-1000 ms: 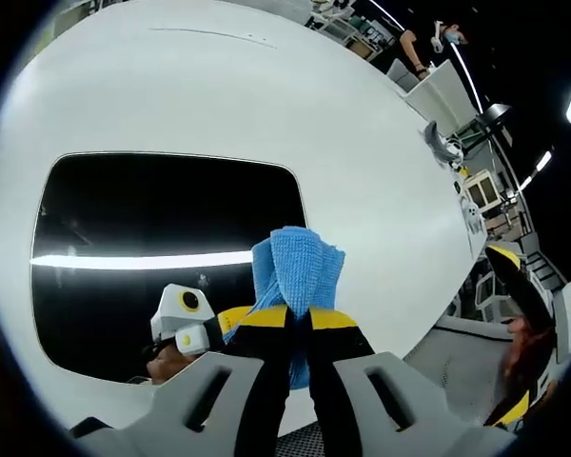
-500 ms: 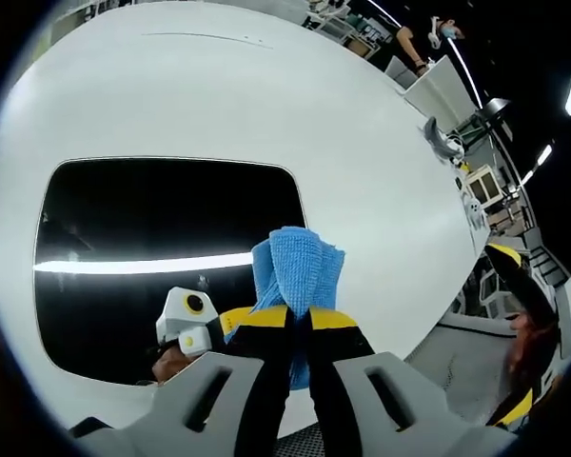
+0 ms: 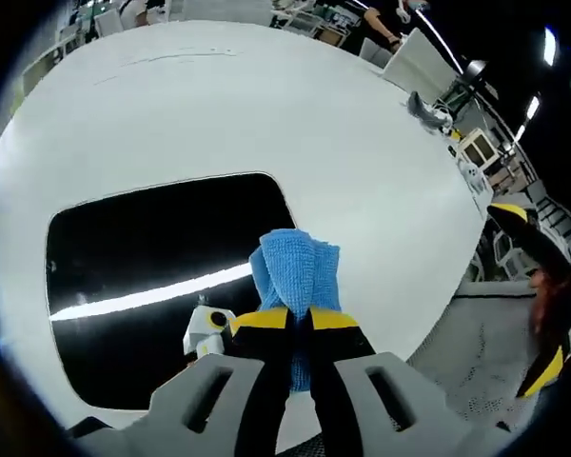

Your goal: Wipe the mirror surface with the cleaning cloth until all visible marks leave the cleaned area.

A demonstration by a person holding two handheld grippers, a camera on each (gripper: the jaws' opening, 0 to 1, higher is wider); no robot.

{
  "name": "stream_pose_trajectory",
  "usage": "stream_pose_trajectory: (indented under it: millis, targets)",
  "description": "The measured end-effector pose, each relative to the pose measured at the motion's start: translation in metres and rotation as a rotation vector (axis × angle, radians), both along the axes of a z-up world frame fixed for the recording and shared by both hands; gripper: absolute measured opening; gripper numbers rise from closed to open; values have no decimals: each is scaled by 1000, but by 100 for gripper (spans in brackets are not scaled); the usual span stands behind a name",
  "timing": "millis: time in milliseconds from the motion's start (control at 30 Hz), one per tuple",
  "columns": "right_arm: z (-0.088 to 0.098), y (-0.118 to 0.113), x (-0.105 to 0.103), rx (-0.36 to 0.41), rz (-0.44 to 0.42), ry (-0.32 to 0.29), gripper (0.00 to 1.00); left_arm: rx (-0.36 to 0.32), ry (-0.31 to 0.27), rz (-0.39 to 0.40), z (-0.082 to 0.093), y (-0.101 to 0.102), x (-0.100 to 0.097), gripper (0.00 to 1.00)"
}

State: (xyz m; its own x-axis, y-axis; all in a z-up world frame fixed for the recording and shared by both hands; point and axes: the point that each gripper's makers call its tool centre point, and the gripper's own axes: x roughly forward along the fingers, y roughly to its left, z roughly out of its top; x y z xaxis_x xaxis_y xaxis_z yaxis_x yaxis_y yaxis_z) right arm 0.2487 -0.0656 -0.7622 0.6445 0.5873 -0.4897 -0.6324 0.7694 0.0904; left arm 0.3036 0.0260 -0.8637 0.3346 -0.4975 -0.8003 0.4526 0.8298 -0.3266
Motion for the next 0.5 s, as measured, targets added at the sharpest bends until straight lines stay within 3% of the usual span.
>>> stream_pose_trajectory:
  millis: [233,433,500]
  targets:
    - [1,0,1,1,-4,-3,98,-13,35,26,0,-2,7,4]
    - [0,-1,1,3,-8,-2,98,31,24,-167,-1,-6,9,4]
    - [0,-1,1,4,-8,-1,98,33,8,-173,-1,-5,14,4]
